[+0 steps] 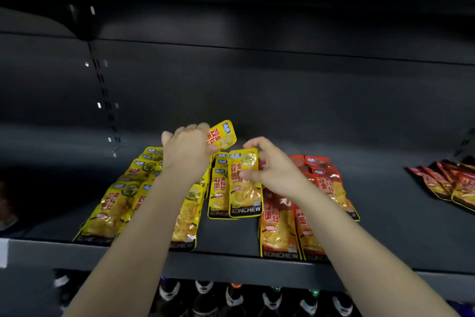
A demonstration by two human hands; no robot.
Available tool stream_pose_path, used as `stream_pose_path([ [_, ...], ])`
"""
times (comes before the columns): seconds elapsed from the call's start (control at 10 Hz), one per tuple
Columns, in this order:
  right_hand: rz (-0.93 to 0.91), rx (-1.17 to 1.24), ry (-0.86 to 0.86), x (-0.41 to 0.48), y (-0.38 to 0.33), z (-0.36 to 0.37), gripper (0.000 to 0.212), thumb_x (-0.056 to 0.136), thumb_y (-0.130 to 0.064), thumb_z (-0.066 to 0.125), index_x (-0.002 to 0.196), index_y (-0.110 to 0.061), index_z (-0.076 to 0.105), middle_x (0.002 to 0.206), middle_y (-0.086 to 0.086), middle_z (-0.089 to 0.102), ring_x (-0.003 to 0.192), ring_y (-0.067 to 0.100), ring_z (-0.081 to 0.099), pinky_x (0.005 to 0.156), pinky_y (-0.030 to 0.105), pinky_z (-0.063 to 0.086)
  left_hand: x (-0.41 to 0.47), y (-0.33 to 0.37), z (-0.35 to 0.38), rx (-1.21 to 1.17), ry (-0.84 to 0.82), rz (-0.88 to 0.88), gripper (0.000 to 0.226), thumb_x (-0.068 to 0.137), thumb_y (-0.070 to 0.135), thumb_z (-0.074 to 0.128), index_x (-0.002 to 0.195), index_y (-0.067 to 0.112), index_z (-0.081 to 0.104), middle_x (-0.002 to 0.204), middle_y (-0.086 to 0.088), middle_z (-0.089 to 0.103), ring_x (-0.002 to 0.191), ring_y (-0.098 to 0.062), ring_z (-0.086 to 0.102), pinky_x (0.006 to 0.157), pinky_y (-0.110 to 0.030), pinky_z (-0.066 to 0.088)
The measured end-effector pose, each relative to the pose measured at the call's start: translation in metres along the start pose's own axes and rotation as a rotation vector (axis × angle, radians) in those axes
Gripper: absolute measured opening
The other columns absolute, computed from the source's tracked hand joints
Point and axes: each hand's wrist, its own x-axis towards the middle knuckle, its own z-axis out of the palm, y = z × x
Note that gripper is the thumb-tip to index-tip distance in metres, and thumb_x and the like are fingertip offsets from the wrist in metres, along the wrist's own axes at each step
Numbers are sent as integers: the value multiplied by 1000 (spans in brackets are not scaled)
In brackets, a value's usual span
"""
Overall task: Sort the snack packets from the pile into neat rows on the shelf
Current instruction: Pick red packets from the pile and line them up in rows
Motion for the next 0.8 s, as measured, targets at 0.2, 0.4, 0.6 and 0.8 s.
stream_pose_path([
  [0.2, 113, -62, -79, 4, -5, 33, 29, 78, -10, 77, 89, -25, 55, 90, 3, 60, 77, 20, 64, 61, 39, 59, -5, -14, 1, -12, -31, 16, 26, 94, 38, 56, 109, 18, 51, 105, 0, 59, 103, -25, 53, 83, -38, 27],
  [0.4, 167, -145, -76, 7, -9, 45, 30, 75, -10, 80, 90, -20, 57, 90, 2, 61, 83, 29, 68, 66, 48, 59, -9, -26, 3, -10, -53, 11, 27, 94, 39, 55, 111, 19, 51, 106, 0, 60, 104, -24, 54, 83, -37, 26],
  [0.6, 184, -230, -68, 11, -14, 46, 32, 77, -15, 78, 97, -24, 55, 82, -10, 51, 81, 19, 60, 69, 37, 57, -9, -28, 4, -17, -68, 14, 29, 94, 40, 55, 113, 19, 51, 108, 0, 60, 104, -23, 54, 86, -39, 29],
  [0.8, 182, -361, -32, 14, -15, 45, 31, 81, -18, 76, 101, -25, 53, 98, -4, 56, 89, 19, 57, 58, 22, 40, -10, -28, 3, -38, -77, 10, 29, 94, 40, 54, 114, 19, 51, 107, 1, 60, 104, -22, 54, 86, -39, 29],
])
